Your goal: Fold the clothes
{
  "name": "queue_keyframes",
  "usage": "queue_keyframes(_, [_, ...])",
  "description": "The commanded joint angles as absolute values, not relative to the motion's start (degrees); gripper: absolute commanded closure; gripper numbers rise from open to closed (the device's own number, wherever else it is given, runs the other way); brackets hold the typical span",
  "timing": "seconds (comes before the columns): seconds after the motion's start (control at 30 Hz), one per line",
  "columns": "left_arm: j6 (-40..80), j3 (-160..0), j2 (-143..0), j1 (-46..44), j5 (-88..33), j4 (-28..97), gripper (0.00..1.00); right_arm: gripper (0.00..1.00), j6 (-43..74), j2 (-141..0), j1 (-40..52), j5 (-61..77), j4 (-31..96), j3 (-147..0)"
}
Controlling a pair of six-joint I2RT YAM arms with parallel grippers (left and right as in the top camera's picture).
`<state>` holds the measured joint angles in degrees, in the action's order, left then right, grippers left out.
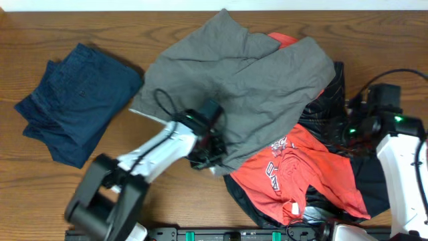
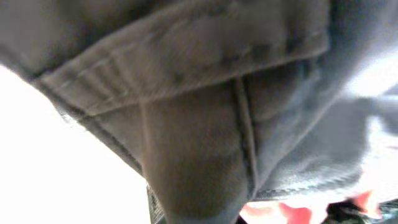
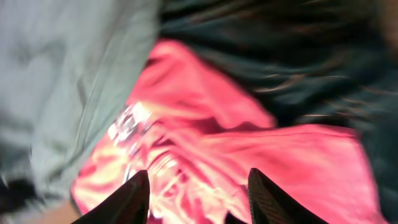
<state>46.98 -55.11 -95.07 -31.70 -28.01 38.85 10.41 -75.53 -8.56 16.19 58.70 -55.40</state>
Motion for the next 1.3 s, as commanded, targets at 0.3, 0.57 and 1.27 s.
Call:
queue_keyframes(0.3, [41.1,-58.2,-73.4,-24.5,-23.6,36.7,0.94,0.56,6.1,-76.2,14.5,25.5,45.7,-45.9])
queue_keyframes(0.57, [41.2,-58.2,-69.8,-23.8,-22.0,36.7,0.94,0.65,6.3,-79.2,27.7,25.5,27.3,-38.9])
queue_keyframes(1.27, [40.9,-58.1,-70.0,-23.8,-21.3,45.9,0.94,0.68,12.8,-100.0,17.6,-5.5,-2.3,-37.8])
